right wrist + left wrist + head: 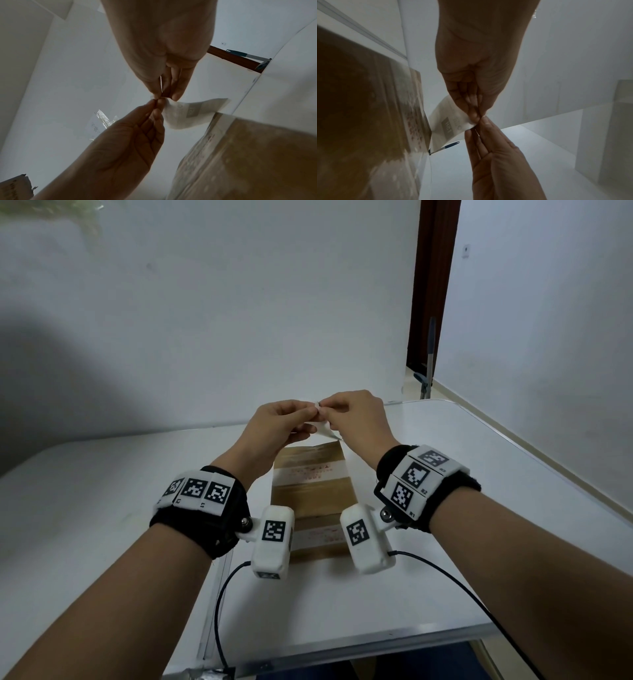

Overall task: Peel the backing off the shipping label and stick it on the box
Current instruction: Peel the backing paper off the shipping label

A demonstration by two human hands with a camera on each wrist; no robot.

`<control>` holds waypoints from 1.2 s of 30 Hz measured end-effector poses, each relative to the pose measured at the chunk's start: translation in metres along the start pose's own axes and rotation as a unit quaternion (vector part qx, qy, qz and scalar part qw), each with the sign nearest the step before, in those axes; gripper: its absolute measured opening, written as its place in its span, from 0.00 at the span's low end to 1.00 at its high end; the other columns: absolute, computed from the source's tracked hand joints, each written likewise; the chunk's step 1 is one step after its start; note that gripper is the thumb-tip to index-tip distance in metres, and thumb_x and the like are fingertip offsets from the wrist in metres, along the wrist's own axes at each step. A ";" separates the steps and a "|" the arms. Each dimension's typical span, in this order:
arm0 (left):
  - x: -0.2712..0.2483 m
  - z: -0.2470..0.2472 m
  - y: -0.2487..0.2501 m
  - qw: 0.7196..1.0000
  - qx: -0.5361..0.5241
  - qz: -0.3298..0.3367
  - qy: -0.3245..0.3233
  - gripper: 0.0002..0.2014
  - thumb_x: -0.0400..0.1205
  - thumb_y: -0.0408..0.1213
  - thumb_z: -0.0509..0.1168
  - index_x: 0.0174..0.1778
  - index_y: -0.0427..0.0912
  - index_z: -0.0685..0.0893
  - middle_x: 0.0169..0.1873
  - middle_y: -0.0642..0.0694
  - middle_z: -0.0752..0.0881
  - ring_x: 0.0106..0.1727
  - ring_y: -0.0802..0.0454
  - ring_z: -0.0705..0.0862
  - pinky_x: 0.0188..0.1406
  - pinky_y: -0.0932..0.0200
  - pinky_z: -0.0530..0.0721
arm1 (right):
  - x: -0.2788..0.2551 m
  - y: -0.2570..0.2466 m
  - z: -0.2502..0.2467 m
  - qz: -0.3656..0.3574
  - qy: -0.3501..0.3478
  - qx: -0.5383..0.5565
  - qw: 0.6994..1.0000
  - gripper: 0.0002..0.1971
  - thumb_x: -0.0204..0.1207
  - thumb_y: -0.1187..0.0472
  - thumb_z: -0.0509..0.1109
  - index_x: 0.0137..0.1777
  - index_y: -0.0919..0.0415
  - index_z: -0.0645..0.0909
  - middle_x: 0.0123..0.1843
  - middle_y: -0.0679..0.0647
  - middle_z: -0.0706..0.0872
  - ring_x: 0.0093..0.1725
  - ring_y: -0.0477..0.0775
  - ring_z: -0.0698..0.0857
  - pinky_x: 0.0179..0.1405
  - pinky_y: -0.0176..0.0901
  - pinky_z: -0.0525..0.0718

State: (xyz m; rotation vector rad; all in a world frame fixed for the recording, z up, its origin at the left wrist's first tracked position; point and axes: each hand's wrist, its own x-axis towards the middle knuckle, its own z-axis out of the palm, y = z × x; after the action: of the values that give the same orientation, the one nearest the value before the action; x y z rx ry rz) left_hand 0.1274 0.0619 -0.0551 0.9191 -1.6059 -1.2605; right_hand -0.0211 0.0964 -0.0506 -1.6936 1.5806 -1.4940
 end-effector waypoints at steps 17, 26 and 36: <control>-0.003 0.001 0.011 0.996 0.066 0.042 0.046 0.10 0.82 0.37 0.69 0.51 0.34 0.90 0.45 0.39 0.92 0.37 0.53 0.84 0.42 0.63 0.85 | 0.002 -0.007 -0.003 0.013 -0.007 0.027 1.000 0.06 0.74 0.59 0.73 0.48 0.59 0.87 0.43 0.54 0.91 0.43 0.49 0.89 0.52 0.45 0.89; -0.007 0.010 0.014 0.993 0.087 0.045 0.069 0.07 0.81 0.35 0.69 0.47 0.37 0.91 0.43 0.41 0.93 0.33 0.55 0.83 0.41 0.61 0.84 | 0.002 -0.007 -0.006 0.020 0.009 0.047 0.999 0.05 0.74 0.62 0.73 0.45 0.61 0.90 0.44 0.55 0.92 0.44 0.51 0.89 0.56 0.48 0.88; -0.012 0.014 0.016 0.986 0.123 0.056 0.098 0.06 0.79 0.38 0.70 0.43 0.43 0.92 0.38 0.46 0.93 0.30 0.57 0.83 0.38 0.62 0.84 | -0.001 -0.005 -0.007 -0.009 0.004 0.017 1.000 0.07 0.75 0.61 0.74 0.48 0.62 0.90 0.45 0.53 0.91 0.45 0.47 0.87 0.50 0.34 0.85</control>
State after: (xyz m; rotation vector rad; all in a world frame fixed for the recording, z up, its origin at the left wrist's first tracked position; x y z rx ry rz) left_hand 0.1173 0.0805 -0.0436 1.0538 -1.6533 -0.8792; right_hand -0.0247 0.1014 -0.0442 -1.6894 1.5403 -1.5292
